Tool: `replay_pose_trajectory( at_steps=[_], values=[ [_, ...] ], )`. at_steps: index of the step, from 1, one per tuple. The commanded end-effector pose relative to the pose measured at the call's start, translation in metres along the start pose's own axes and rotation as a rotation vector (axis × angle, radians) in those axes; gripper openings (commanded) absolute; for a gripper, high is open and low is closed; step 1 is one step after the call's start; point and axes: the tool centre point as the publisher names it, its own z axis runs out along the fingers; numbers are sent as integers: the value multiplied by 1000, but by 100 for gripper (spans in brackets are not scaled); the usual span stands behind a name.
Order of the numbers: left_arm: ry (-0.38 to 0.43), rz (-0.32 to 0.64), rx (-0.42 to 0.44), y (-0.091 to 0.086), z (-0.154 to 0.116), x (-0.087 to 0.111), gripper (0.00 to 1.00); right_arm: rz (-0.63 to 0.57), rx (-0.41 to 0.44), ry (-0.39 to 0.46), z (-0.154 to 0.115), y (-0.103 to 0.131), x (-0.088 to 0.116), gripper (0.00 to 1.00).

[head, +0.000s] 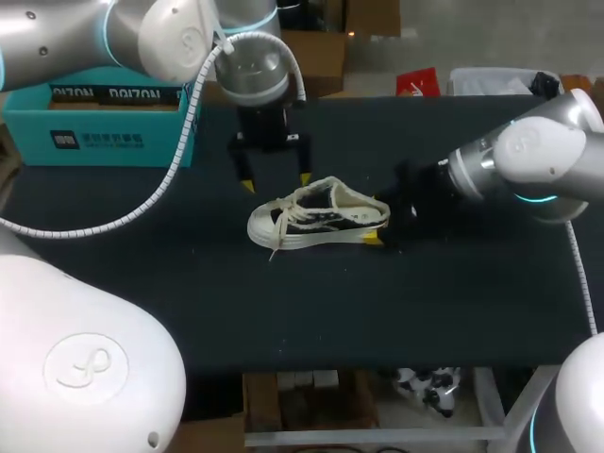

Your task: Open the shoe tongue, take the insole out of the shoe, put the insole back into the shoe, and pack the shoe into the shoebox

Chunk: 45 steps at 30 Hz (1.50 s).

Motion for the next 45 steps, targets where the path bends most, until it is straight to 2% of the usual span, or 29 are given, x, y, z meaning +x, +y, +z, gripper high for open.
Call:
replay_pose_trajectory(
  at_steps=[1,10,13,15,19,23,26,27,28,32,35,36,37,42,45],
  values=[
    [-33,-8,-10,4,-4,16,100,4,1,13,8,-1,-1,0],
    [-154,-14,-52,7,2,68,100,6,4,13,9,-1,0,0],
    [-207,-22,-45,7,8,80,92,6,4,13,9,-1,0,0],
    [-232,-30,-46,6,13,85,81,6,4,13,9,-1,0,0],
    [-281,-26,-55,3,24,91,82,6,4,13,9,-1,0,0],
    [-327,-48,-60,0,33,94,71,6,4,13,9,-1,0,0],
    [-362,-62,-64,-3,39,93,69,6,4,13,9,-1,0,0],
    [-368,-65,-66,-3,40,92,65,6,4,13,9,-1,0,0],
    [-373,-68,-71,-4,42,90,57,6,4,13,9,-1,0,0],
    [-388,-75,-75,-3,44,85,44,6,4,13,9,-1,0,0],
    [-384,-81,-71,-3,41,80,24,6,4,13,9,-1,0,0],
    [-377,-84,-69,-3,40,79,15,6,4,13,9,-1,0,0],
    [-373,-85,-68,-3,40,77,0,6,4,13,9,-1,0,0],
    [-350,-77,-65,1,38,71,0,6,4,13,9,-1,0,0],
    [-297,-61,-58,3,33,64,0,6,4,13,9,-1,0,0]
  ],
)
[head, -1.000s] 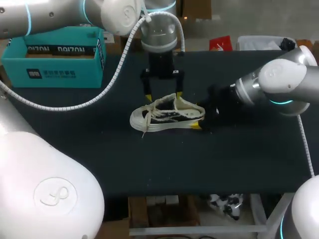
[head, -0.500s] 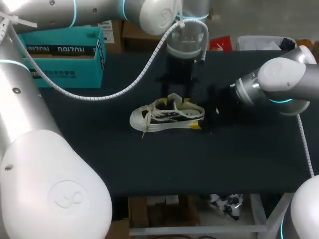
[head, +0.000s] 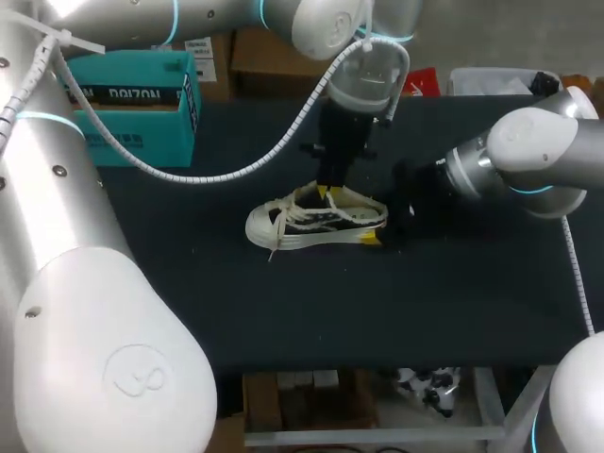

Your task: Open the shoe tongue, take the insole out of the shoe, put the insole back into the shoe, and pack the shoe into the shoebox

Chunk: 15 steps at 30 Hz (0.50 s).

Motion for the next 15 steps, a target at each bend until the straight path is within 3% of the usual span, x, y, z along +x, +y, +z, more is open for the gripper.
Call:
replay_pose_trajectory(
  at_steps=[1,9,15],
  values=[
    [90,16,22,6,0,-18,0,0,-2,2,6,-3,-1,0],
    [341,76,39,1,-1,-60,0,0,-2,2,6,-3,-1,0],
    [467,104,21,-9,9,-86,0,0,-2,2,6,-3,-1,0]
  ],
)
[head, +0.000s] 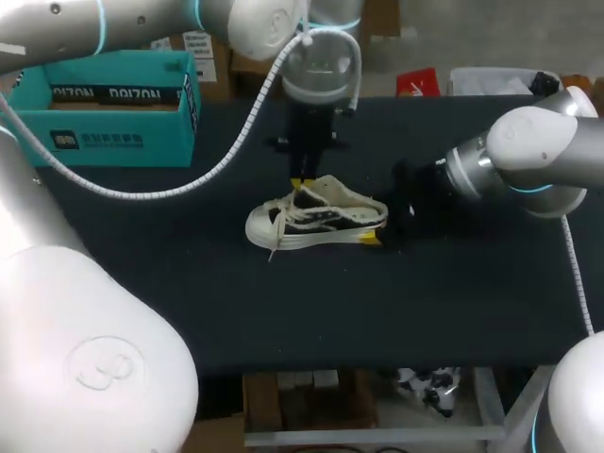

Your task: Open the shoe tongue, take the insole out of the shoe, put the insole back into the shoe, and pack the shoe into the shoebox

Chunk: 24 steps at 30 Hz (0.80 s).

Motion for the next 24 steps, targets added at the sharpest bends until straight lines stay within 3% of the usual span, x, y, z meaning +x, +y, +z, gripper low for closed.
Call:
replay_pose_trajectory(
  at_steps=[1,9,17,19,24],
  values=[
    [326,16,-4,0,9,-38,0,0,-2,2,6,-3,-1,0],
    [369,64,-63,-8,35,-49,0,0,-2,2,6,-3,-1,0],
    [388,91,-77,-5,43,-52,1,0,-2,2,6,-3,-1,0],
    [392,105,-70,-2,41,-52,26,0,-2,2,6,-3,-1,0],
    [407,137,-24,7,20,-49,48,0,-2,2,6,-3,-1,0]
  ],
)
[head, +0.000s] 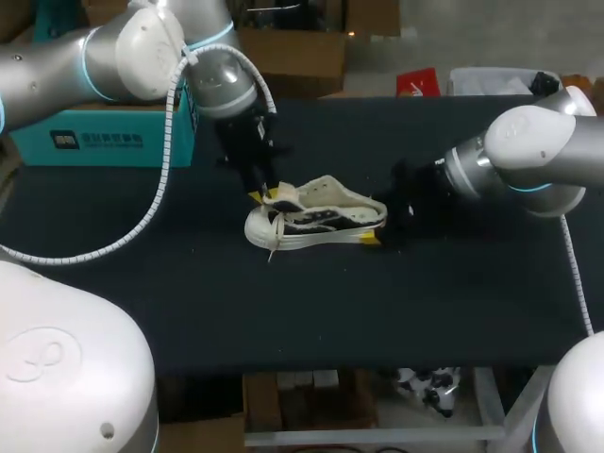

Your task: Open the shoe tongue, take the insole out of the shoe, put the insole back into the shoe, and pack the shoe into the shoebox

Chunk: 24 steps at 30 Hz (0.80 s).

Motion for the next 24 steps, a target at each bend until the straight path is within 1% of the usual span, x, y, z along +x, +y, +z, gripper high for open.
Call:
replay_pose_trajectory(
  at_steps=[1,3,7,8,9,11,13,14,17,18,19,24],
  values=[
    [26,26,48,16,-17,7,53,0,-2,2,5,-3,-1,0],
    [28,50,72,21,-27,14,53,0,-2,2,5,-3,-1,0],
    [26,117,113,28,-51,32,44,0,-2,2,5,-3,-1,0],
    [17,143,114,29,-56,37,39,0,-2,2,5,-3,-1,0],
    [6,178,102,29,-60,41,28,0,-2,2,5,-3,-1,0],
    [-18,258,66,30,-68,49,0,0,-2,2,5,-3,-1,0],
    [-53,388,25,33,-71,56,0,0,-2,2,5,-3,-1,0],
    [-71,485,-6,36,-72,58,0,0,-2,2,5,-3,-1,0],
    [-33,857,-191,44,-77,61,0,0,-2,2,5,-3,-1,0],
    [-26,923,-226,44,-78,62,0,0,-2,2,5,-3,-1,0],
    [-22,905,-204,41,-76,66,0,0,-2,2,5,-3,-1,0],
    [-22,905,-204,41,-76,66,0,0,-2,2,5,-3,-1,0]
  ],
)
